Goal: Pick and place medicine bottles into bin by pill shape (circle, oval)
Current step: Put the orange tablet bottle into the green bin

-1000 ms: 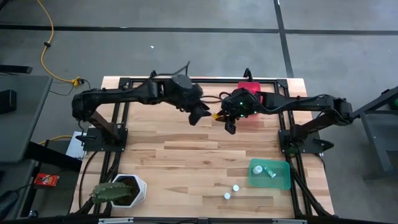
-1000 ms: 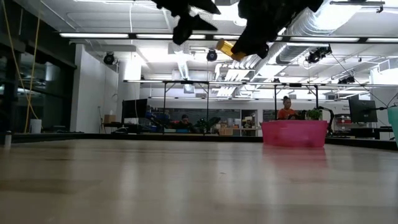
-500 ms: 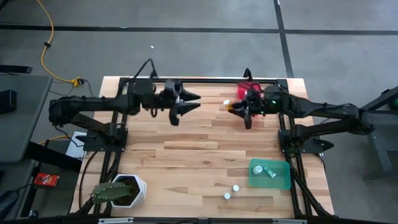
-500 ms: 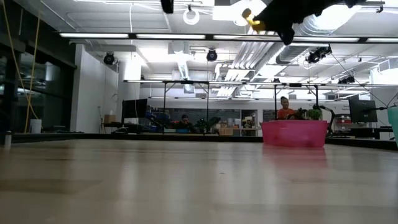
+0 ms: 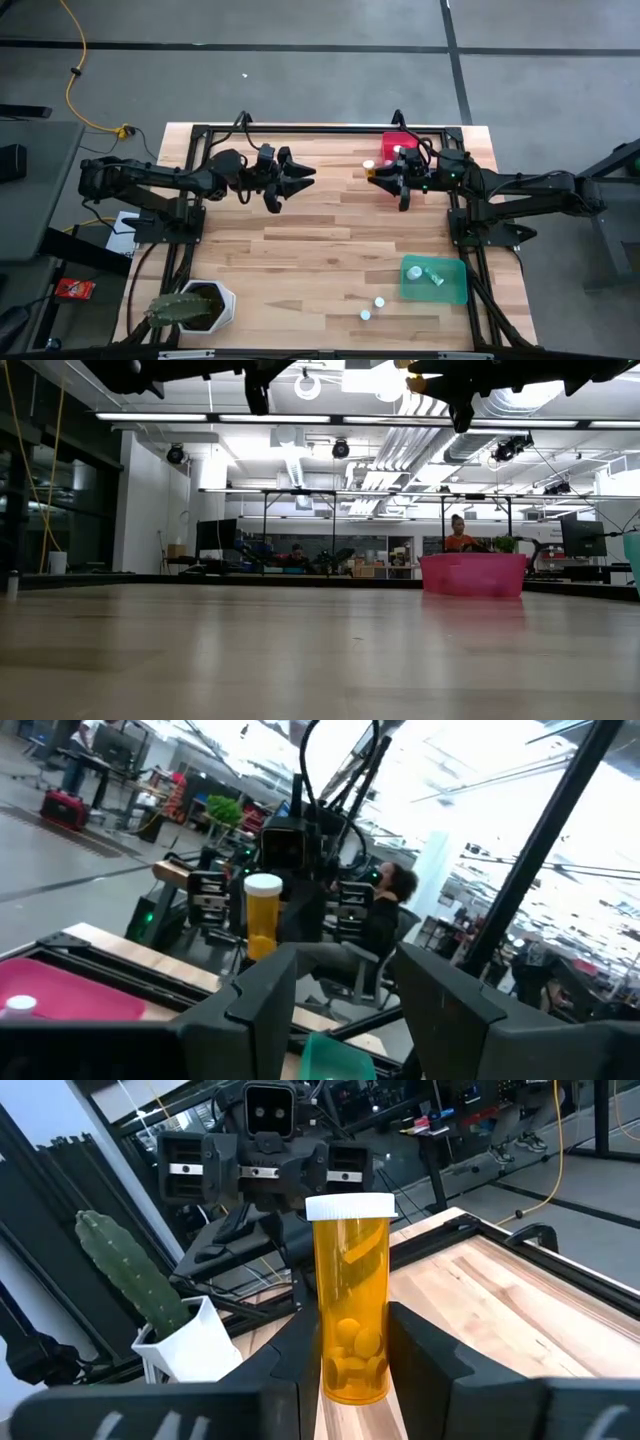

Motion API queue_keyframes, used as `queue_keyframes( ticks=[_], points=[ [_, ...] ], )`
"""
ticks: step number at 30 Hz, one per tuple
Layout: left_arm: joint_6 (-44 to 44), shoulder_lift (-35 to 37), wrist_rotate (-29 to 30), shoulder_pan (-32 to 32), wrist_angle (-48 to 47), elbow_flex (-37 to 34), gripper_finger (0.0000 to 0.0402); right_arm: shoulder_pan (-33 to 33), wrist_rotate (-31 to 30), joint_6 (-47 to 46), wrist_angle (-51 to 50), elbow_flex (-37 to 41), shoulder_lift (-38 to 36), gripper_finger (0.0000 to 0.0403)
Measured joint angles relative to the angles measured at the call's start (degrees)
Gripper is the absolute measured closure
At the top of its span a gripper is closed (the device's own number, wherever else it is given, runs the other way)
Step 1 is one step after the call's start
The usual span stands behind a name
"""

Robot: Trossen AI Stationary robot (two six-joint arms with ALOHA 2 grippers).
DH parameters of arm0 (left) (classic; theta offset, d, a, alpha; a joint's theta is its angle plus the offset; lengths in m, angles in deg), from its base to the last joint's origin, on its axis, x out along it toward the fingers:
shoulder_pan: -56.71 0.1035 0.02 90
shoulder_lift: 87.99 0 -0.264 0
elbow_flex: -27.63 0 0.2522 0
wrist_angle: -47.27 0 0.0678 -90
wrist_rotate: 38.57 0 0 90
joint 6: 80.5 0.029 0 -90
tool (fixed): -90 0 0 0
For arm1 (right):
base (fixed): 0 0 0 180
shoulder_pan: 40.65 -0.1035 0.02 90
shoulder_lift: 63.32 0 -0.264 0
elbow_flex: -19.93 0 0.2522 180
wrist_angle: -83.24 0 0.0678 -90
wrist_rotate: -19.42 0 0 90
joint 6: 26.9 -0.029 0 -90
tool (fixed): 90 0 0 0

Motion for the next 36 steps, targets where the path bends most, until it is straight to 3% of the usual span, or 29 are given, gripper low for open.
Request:
queue_keyframes(
  ticks=[7,10,14,18,23,31,36],
  points=[
    [0.0,0.0,-0.02,0.05,-0.2,0.0,0.0243,-0.38,0.45,-0.95,-2.71,-1.24,0.05,0.0318],
    [0.0,0.0,-0.02,0.02,-0.69,0.0,0.0243,-2.43,1.42,0.53,-13.03,-6.51,0.45,0.0318],
    [0.17,0.0,-0.02,0.07,-1.85,0.0,0.0243,-7.55,1.8,-0.63,-34.87,-13.85,2.25,0.0318],
    [1.4,0.0,-0.02,0.13,-3.2,0.02,0.0243,-14.59,4.32,-11.28,-50.3,-16.33,3.2,0.0318],
    [1.48,0.0,-0.02,0.13,-3.72,0.02,0.0243,-26.72,8.24,-29.53,-58.57,-13.93,3.19,0.0318],
    [1.49,0.0,-0.02,0.13,-3.76,0.02,0.0243,-49.44,9.14,-54.03,-57.48,-7.5,3.21,0.0318],
    [1.49,0.0,0.39,0.13,-3.74,0.02,0.0243,-58.04,3.82,-64.17,-57.55,-4.09,3.52,0.0318]
  ],
)
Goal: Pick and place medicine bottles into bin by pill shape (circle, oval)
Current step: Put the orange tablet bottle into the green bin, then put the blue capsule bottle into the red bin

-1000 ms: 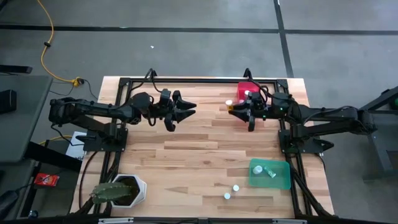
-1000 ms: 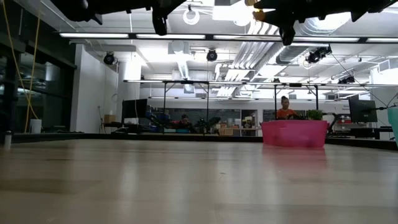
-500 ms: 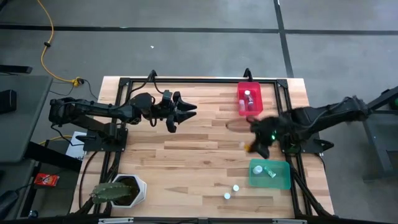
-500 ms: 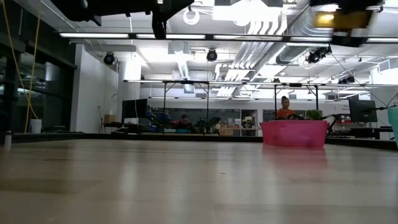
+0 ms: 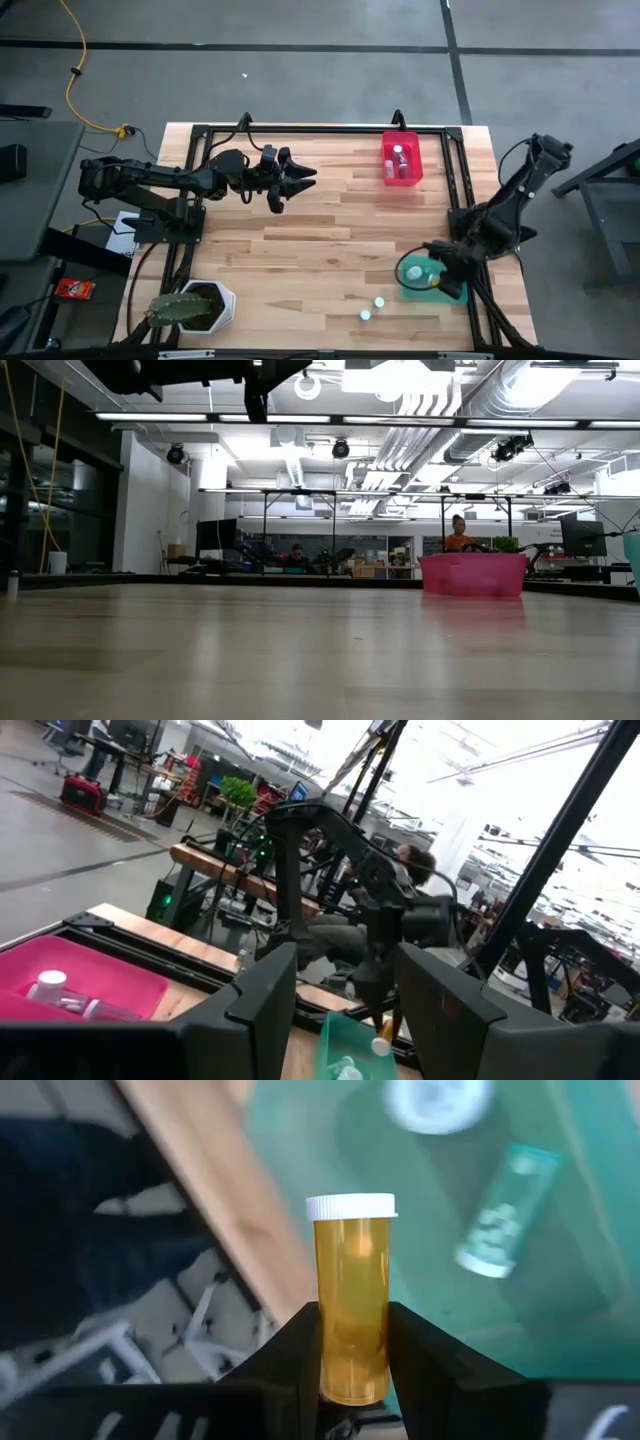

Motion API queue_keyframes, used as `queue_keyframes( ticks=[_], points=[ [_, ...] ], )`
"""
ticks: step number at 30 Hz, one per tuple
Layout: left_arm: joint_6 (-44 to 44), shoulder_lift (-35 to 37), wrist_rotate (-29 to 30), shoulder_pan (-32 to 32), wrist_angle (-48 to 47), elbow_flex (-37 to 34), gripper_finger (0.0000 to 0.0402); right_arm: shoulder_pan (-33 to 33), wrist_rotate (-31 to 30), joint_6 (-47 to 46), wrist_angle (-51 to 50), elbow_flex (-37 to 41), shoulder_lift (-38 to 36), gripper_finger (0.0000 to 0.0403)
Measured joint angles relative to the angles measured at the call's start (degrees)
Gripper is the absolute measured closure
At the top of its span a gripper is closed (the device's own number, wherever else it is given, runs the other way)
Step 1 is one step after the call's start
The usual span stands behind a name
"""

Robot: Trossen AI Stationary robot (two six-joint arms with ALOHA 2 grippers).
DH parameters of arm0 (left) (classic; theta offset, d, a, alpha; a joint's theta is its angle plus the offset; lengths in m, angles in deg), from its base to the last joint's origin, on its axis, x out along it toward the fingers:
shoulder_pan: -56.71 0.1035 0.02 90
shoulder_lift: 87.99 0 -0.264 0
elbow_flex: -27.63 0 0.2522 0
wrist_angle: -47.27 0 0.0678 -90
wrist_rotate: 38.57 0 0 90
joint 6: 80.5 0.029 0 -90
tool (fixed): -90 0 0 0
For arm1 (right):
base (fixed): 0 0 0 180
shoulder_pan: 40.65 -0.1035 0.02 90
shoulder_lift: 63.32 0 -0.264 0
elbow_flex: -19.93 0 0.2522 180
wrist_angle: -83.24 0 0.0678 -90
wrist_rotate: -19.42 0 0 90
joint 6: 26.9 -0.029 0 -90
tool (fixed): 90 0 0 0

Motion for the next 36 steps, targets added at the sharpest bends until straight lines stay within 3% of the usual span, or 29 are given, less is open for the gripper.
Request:
queue_keyframes(
  ticks=[7,18,29,33,36],
  points=[
    [-0.21,0.0,0.31,0.02,0.0,0.0,0.0243,-3.17,-2.08,-11.32,2.66,5.53,0.0,0.0318],
    [-0.46,0.0,0.46,0.02,0.0,0.0,0.0243,-3.42,-2.12,-14.13,13.77,12.92,0.0,0.0314],
    [-0.63,0.0,0.46,0.02,-0.02,0.0,0.0243,-3.38,-4.18,-14.12,13.79,13.1,-0.28,0.0212],
    [-0.59,0.0,0.46,0.02,-0.04,0.0,0.0243,-3.44,-3.91,-12.32,14.45,12.27,-2.44,0.02],
    [-0.61,0.0,0.46,0.02,-0.04,0.0,0.0243,-3.46,-7.23,-9.19,14.07,10.21,-5.16,0.0199]
  ],
)
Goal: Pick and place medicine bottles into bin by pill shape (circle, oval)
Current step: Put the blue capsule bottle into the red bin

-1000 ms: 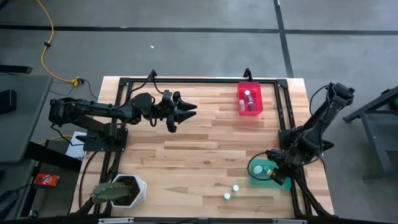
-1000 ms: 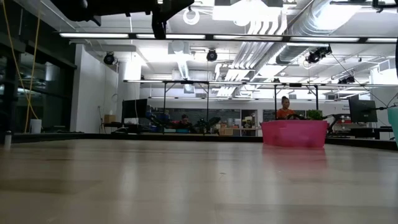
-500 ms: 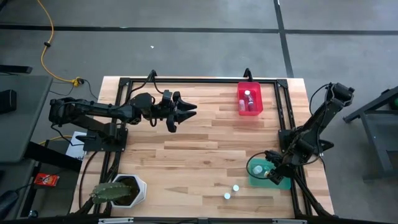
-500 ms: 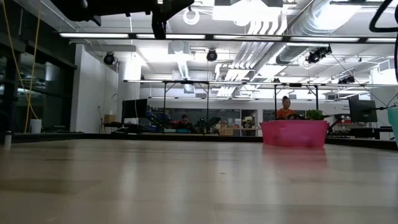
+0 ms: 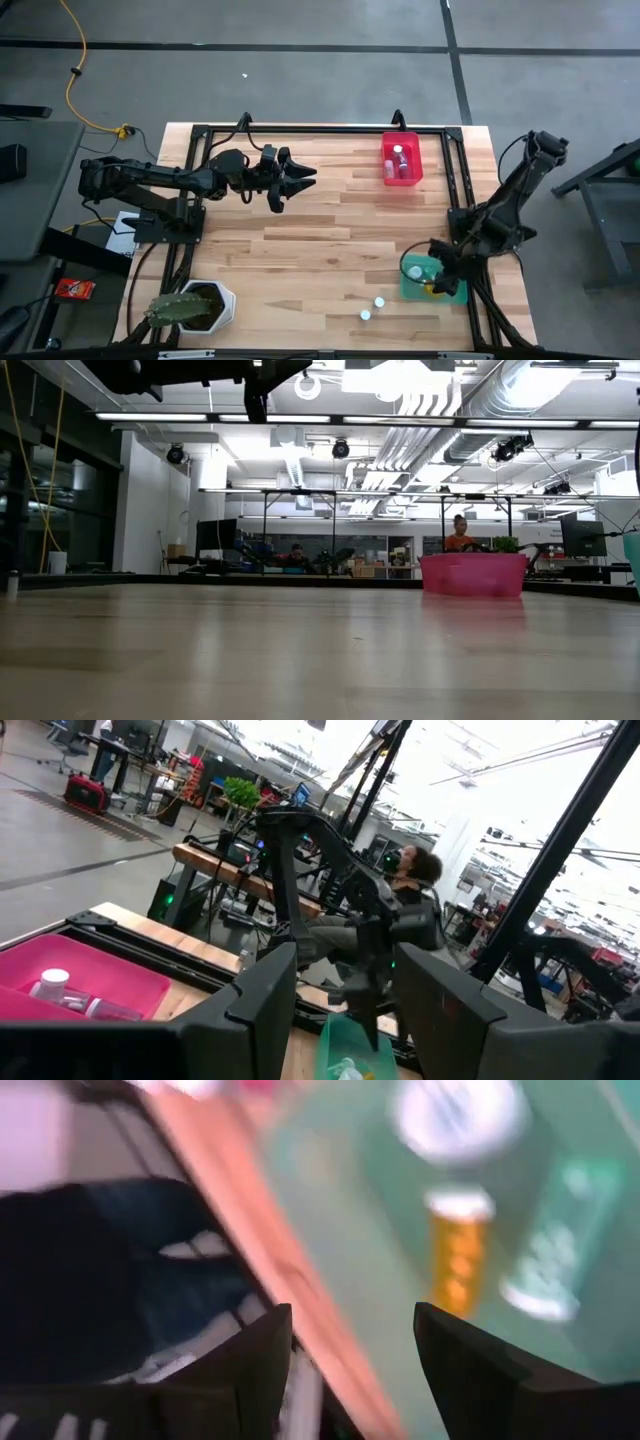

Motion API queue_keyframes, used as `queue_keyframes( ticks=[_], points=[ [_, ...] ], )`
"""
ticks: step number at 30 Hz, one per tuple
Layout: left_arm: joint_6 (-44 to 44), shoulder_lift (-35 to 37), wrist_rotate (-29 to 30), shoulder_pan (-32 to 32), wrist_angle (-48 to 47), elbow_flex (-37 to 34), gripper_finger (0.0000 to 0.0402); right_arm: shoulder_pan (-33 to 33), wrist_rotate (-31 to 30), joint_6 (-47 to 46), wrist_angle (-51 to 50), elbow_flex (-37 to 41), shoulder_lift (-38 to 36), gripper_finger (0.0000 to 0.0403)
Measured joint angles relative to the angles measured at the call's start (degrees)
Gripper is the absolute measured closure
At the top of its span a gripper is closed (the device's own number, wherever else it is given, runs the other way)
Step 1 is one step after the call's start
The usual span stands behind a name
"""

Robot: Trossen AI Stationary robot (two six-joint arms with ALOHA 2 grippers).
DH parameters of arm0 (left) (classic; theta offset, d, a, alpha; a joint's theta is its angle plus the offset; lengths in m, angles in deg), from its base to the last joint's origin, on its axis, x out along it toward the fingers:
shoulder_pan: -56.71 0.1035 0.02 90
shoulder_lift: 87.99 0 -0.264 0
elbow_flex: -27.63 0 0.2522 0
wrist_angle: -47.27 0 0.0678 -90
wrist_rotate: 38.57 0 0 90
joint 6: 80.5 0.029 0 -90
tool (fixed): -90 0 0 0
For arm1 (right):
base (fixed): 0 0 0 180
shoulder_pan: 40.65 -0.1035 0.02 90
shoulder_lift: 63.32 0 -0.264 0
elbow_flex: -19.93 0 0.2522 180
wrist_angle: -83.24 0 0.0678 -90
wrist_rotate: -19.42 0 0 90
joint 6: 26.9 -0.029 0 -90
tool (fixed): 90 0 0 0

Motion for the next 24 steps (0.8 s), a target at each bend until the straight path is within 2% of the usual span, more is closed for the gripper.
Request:
queue_keyframes(
  ticks=[2,5,8,10,12,18,24],
  points=[
    [0.17,0.0,0.0,0.0,0.0,0.0,0.0243,0.08,-5.25,2.64,-0.44,-1.64,-1.98,0.0199],
    [0.4,0.0,0.19,0.0,-0.02,0.0,0.0243,1.49,-16.6,7.19,-0.52,-3.69,-4.55,0.0199],
    [2.74,0.0,2.58,-0.02,-0.02,0.0,0.0243,4.35,-28.7,14.15,-0.22,-5.35,-6.27,0.0199],
    [3.49,0.0,3.83,-0.01,-0.02,0.0,0.0243,7.06,-33.74,19.77,0.35,-6.08,-6.79,0.0199],
    [3.54,0.0,4.89,0.0,-0.02,0.0,0.0243,10.18,-35.36,26.46,1.37,-6.29,-6.95,0.0199],
    [2.99,0.0,5.14,0.0,-0.02,0.0,0.0243,19.43,-34.52,49.17,7.33,-6.23,-5.6,0.0199],
    [2.52,0.0,4.87,-0.07,-0.97,0.0,0.0243,27.12,-33.98,71.95,19.36,-6.21,-1.81,0.0199]
  ],
)
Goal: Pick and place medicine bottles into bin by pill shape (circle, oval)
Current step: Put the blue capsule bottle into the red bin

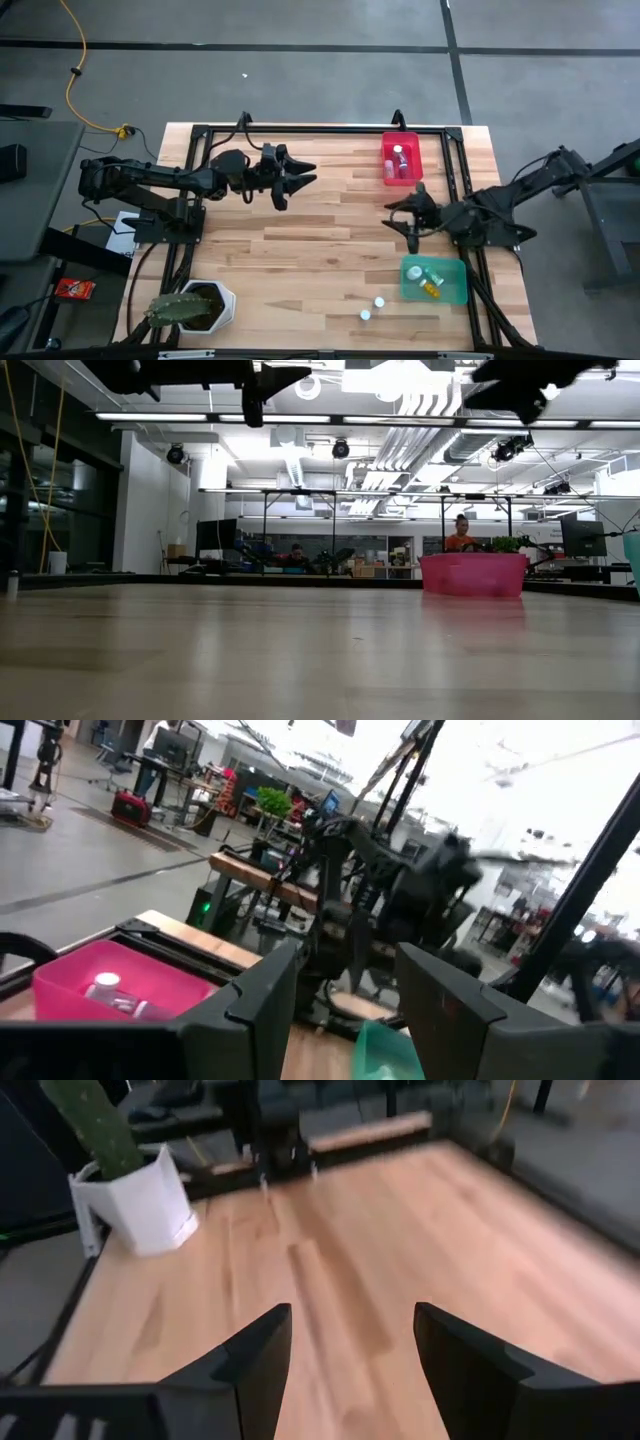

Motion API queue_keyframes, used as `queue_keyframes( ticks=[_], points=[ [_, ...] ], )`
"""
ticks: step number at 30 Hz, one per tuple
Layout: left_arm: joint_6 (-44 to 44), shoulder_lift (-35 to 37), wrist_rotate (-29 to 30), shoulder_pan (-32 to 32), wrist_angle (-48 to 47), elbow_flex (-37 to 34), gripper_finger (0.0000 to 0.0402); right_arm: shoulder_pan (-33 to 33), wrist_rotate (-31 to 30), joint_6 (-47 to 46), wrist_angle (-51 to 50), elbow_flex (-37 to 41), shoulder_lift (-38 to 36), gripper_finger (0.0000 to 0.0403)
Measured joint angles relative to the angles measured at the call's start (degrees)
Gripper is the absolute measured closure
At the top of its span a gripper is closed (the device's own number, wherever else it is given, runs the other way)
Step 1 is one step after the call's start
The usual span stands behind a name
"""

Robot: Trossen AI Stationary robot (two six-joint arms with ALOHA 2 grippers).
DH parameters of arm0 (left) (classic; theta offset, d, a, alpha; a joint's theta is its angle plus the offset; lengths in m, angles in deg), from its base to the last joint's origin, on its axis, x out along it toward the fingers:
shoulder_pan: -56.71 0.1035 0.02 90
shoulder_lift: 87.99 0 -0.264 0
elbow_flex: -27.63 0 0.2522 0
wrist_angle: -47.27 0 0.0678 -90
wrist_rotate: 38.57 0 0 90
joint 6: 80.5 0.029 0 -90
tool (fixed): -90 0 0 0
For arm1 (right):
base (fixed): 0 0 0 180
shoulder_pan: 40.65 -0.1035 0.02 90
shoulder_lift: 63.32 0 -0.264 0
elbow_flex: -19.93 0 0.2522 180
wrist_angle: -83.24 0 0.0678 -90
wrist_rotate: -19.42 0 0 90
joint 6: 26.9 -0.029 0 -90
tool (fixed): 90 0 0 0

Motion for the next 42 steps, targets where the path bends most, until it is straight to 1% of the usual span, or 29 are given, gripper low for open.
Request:
queue_keyframes(
  ticks=[3,6,10,12,16,19,24,27,32,35,37,40,42],
  points=[
    [2.72,0.0,-0.22,0.0,-1.66,0.0,0.0243,3.89,1.91,6.61,6.85,0.0,1.93,0.0199],
    [5.26,0.0,-1.9,0.0,-2.99,0.0,0.0243,7.92,3.3,7.64,14.71,0.02,3.94,0.0199],
    [7.95,0.26,-7.35,0.0,-3.27,0.0,0.0243,12.28,6.37,9.22,25.24,0.02,6.95,0.0199],
    [9.05,0.95,-9.59,-0.02,-3.29,0.0,0.0243,14.05,6.48,10.41,30.21,0.02,8.77,0.0199],
    [11.84,2.91,-11.11,-0.02,-5.09,0.01,0.0243,16.56,6.44,10.94,38.01,0.02,12.64,0.0199],
    [14.11,5.06,-11.09,-0.02,-9.2,0.02,0.0243,17.2,6.84,9.8,41.65,0.02,15.13,0.0199],
    [15.09,8.39,-9.43,-0.02,-16.42,0.02,0.0243,17.18,9.53,9.33,42.5,0.07,17.93,0.0199],
    [14.87,9.68,-9.4,-0.05,-18.38,0.02,0.0243,17.18,10.86,9.13,42.59,0.07,18.56,0.0199],
    [12.23,9.99,-9.38,-0.07,-18.14,0.02,0.0243,17.18,13.22,10.35,42.8,0.07,18.31,0.0199],
    [12.61,9.8,-9.38,-0.07,-18.08,0.02,0.0243,17.18,17.17,10.17,39.03,-1.67,18.04,0.0199],
    [12.62,9.75,-9.37,-0.07,-18.23,0.02,0.0243,16.78,20.89,10.07,31.09,-5.01,18.08,0.0199],
    [12.67,9.75,-8.96,-0.07,-18.13,0.02,0.0243,14.68,27.61,10.24,11.15,-13.12,19.01,0.0199],
    [12.67,9.75,-7.55,-0.07,-18.14,0.02,0.0243,12.31,30.81,9.98,-2.72,-18.4,20.69,0.0199]
  ],
)
